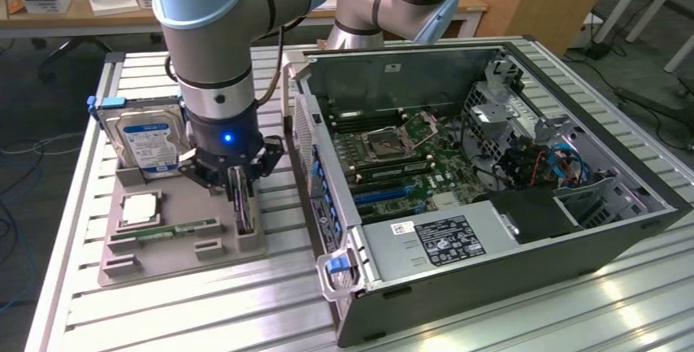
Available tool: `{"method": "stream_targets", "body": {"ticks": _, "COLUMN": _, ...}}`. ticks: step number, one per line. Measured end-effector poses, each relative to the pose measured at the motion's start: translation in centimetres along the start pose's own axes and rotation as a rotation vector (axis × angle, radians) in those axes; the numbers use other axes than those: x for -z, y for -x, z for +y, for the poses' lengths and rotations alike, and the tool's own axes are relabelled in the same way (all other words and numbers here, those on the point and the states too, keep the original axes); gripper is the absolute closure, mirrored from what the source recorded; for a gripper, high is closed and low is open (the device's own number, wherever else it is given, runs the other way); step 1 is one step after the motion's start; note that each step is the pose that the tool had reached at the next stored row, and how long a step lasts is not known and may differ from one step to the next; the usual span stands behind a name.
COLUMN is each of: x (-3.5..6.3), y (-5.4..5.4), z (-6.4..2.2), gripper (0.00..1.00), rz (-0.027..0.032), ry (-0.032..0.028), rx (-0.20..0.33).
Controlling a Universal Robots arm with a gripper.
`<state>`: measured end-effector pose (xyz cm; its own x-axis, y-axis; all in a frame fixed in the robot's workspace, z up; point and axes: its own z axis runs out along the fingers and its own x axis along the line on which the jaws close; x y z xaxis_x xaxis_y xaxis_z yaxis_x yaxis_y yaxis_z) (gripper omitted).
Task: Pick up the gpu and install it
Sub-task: 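Pick up the gpu and move the gpu toward the slot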
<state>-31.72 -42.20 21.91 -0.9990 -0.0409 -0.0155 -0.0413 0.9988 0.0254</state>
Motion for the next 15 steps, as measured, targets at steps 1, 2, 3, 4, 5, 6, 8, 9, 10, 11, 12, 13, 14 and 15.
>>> {"method": "stream_targets", "body": {"ticks": 1, "x": 0.00, "y": -0.01, "z": 0.00, "gripper": 0.64, "rz": 0.0000, "ry": 0.0000, "rx": 0.000}}
{"method": "stream_targets", "body": {"ticks": 2, "x": 0.00, "y": -0.01, "z": 0.00, "gripper": 0.64, "rz": -0.0001, "ry": 0.0000, "rx": 0.000}}
{"method": "stream_targets", "body": {"ticks": 3, "x": 0.00, "y": 0.00, "z": 0.00, "gripper": 0.65, "rz": -0.0001, "ry": -0.0001, "rx": 0.000}}
{"method": "stream_targets", "body": {"ticks": 4, "x": 0.00, "y": -0.01, "z": 0.00, "gripper": 0.65, "rz": -0.0001, "ry": -0.0001, "rx": 0.000}}
{"method": "stream_targets", "body": {"ticks": 5, "x": 0.00, "y": -0.01, "z": 0.00, "gripper": 0.65, "rz": -0.0001, "ry": 0.0000, "rx": 0.000}}
{"method": "stream_targets", "body": {"ticks": 6, "x": 0.00, "y": -0.01, "z": 0.00, "gripper": 0.72, "rz": 0.0000, "ry": 0.0000, "rx": 0.000}}
{"method": "stream_targets", "body": {"ticks": 8, "x": 0.00, "y": -0.01, "z": 0.00, "gripper": 0.72, "rz": 0.0000, "ry": 0.0000, "rx": 0.000}}
{"method": "stream_targets", "body": {"ticks": 9, "x": 0.00, "y": -0.01, "z": 0.00, "gripper": 0.72, "rz": 0.0000, "ry": 0.0000, "rx": 0.000}}
{"method": "stream_targets", "body": {"ticks": 10, "x": 0.00, "y": -0.01, "z": 0.00, "gripper": 0.72, "rz": 0.0000, "ry": 0.0000, "rx": 0.000}}
{"method": "stream_targets", "body": {"ticks": 11, "x": 0.00, "y": -0.01, "z": 0.00, "gripper": 0.72, "rz": 0.0000, "ry": 0.0000, "rx": 0.000}}
{"method": "stream_targets", "body": {"ticks": 12, "x": 0.00, "y": -0.01, "z": 0.00, "gripper": 0.72, "rz": 0.0000, "ry": -0.0001, "rx": 0.000}}
{"method": "stream_targets", "body": {"ticks": 13, "x": 0.00, "y": -0.01, "z": 0.00, "gripper": 0.73, "rz": 0.0000, "ry": -0.0001, "rx": 0.000}}
{"method": "stream_targets", "body": {"ticks": 14, "x": 0.00, "y": -0.01, "z": 0.00, "gripper": 0.73, "rz": 0.0000, "ry": -0.0001, "rx": 0.000}}
{"method": "stream_targets", "body": {"ticks": 15, "x": 0.00, "y": -0.01, "z": 0.00, "gripper": 0.73, "rz": 0.0000, "ry": -0.0001, "rx": 0.000}}
